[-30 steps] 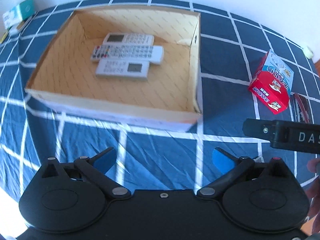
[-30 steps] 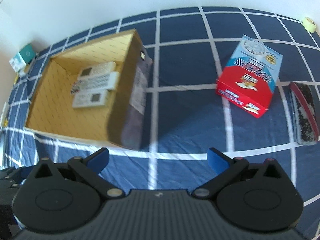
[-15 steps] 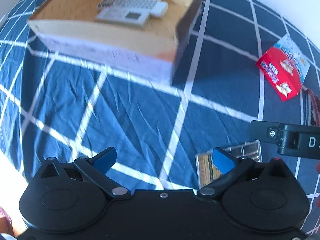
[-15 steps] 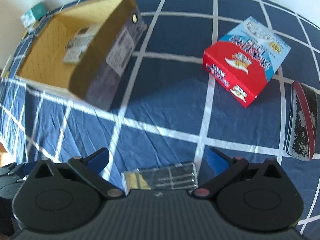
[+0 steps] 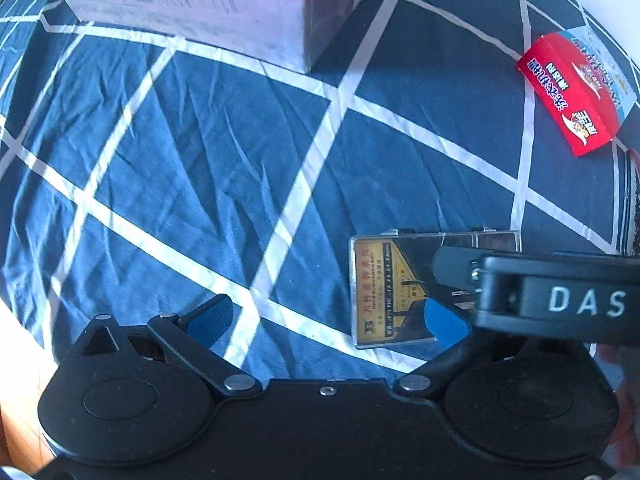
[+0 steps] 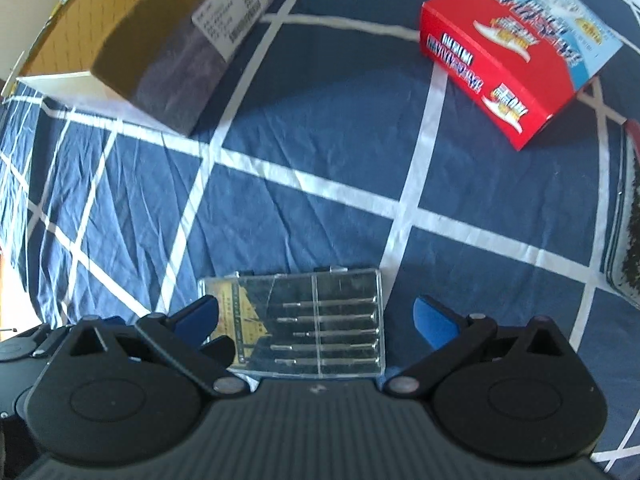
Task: Organize objects
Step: 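Move the right tool to the clear screwdriver case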
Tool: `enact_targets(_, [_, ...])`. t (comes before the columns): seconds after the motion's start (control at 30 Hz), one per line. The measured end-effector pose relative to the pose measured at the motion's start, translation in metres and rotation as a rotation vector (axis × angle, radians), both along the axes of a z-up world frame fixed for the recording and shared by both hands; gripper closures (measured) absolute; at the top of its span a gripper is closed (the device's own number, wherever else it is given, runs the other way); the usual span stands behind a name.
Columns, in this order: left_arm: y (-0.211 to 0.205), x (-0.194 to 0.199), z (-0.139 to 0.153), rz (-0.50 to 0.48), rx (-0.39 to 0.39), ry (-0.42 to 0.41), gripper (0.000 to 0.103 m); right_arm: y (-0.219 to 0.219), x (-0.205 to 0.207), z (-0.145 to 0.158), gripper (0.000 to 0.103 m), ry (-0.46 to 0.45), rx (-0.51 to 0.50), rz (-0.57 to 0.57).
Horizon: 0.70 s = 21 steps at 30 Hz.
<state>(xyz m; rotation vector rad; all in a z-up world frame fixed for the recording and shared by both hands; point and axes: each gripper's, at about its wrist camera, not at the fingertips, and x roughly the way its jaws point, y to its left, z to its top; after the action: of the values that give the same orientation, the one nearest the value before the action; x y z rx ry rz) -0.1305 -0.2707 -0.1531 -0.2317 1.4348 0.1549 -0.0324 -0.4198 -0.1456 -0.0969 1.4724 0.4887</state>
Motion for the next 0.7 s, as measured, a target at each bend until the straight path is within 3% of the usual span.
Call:
enact_targets(0.2, [-0.006,-0.002,-0.006,0.003,-0.023,0.014,0.002,0.002,-0.002,-0.013,0.003,0.023,-0.011,0.020])
enact_targets(0.37, [-0.009,-0.003,-0.007,0.008,-0.056,0.024,0.013,0.002,-0.003,-0.017,0.008,0.037,-0.010,0.023])
enact_targets(0.7, [-0.016,-0.006,-0.006,0.000,-0.126,0.026,0.034,0.000,-0.001,-0.014,0.035,0.020,-0.032,0.048])
